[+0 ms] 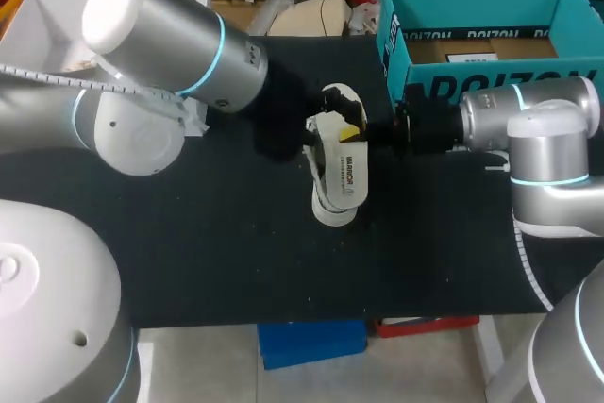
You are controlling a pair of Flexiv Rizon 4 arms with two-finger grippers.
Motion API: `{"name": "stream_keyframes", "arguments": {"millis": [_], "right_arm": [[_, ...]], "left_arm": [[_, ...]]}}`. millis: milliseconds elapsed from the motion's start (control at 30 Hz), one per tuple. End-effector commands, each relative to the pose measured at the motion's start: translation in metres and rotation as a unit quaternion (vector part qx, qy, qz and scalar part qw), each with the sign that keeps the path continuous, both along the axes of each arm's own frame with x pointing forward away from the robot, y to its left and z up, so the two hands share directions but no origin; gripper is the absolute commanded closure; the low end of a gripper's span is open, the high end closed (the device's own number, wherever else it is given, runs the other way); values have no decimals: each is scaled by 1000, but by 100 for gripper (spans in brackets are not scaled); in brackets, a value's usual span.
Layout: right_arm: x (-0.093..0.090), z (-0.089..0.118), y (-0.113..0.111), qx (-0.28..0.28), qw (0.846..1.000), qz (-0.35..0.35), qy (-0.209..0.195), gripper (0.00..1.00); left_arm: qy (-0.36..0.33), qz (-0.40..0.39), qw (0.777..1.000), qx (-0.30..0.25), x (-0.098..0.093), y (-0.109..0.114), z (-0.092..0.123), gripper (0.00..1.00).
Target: Take the shoe out of the shoebox, open the shoe tongue, remove and reinsert the insole, then place the shoe into the shoebox
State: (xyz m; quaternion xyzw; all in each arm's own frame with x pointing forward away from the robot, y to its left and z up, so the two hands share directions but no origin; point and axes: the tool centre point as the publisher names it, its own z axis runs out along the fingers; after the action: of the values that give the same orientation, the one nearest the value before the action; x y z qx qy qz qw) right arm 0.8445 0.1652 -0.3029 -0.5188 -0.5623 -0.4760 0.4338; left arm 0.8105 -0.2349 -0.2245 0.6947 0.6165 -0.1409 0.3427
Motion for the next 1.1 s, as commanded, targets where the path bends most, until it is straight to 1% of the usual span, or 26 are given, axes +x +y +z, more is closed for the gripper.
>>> {"name": "stream_keyframes", "arguments": {"millis": [33, 167, 200, 733, 800, 900, 1067, 1100], "right_arm": [[0, 0, 1, -1, 1000, -1, 0, 100], [0, 0, 1, -1, 1000, -1, 0, 100], [0, 0, 1, -1, 1000, -1, 0, 100], [0, 0, 1, -1, 1000, -1, 0, 100], [0, 0, 1, -1, 1000, -1, 0, 100], [0, 0, 1, -1, 1000, -1, 0, 100], [0, 0, 1, -1, 1000, -1, 0, 100], [0, 0, 1, -1, 1000, -1, 0, 100]], "left_arm": [[78, 134, 958, 243, -6, -5, 5, 0], [64, 136, 953, 264, -20, -6, 12, 0], [62, 130, 955, 261, -22, -7, 13, 0], [62, 130, 955, 261, -22, -7, 13, 0], [61, 124, 953, 270, -24, -12, 6, 0], [77, 112, 953, 269, -25, -22, -2, 0], [85, 101, 955, 267, -21, -31, -8, 0], [83, 98, 951, 282, -21, -33, -10, 0]]}}
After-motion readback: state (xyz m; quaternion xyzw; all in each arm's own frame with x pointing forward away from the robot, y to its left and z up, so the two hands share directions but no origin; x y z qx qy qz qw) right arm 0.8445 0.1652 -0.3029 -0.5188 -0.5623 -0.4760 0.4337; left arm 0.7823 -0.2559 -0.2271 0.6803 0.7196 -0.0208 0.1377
